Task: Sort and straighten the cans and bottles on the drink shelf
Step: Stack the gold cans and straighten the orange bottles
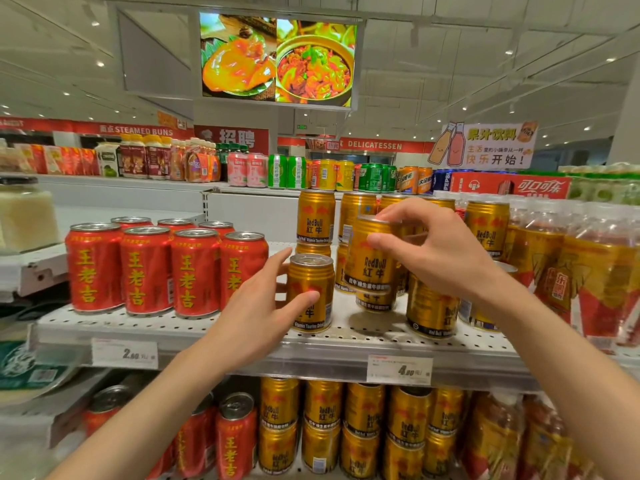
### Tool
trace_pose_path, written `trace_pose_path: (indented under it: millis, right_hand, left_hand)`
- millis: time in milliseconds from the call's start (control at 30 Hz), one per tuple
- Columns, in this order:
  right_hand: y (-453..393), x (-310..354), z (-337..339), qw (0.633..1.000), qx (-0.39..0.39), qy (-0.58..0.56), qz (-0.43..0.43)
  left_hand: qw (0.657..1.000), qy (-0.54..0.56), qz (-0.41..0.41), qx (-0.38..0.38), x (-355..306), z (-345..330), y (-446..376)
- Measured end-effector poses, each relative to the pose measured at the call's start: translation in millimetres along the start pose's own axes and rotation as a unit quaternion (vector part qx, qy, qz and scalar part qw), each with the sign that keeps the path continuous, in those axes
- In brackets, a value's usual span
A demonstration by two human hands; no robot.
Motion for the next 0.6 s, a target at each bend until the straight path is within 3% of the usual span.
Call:
trace_pose_path:
  millis: [200, 600]
  right_hand:
    - [-32, 19, -2, 0.997, -0.061, -0.039, -0.009]
    - [-46, 48, -37, 0.999, 0.009, -0.040, 0.009]
  left_hand:
    - [1.000, 0.024, 0.014, -0.007, 7, -1, 0]
    - [0.994, 0.076, 0.050, -0.058, 10, -11, 5]
Point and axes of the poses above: each hand's wrist, its own y-axis away from the middle knuckle, its own z-axis out of the back of the hand, x = y × z, the point moved 2 cm from there along -y, towards the middle knuckle, and after that the axes turned 8 degrees about y, right-handed, at the moved point
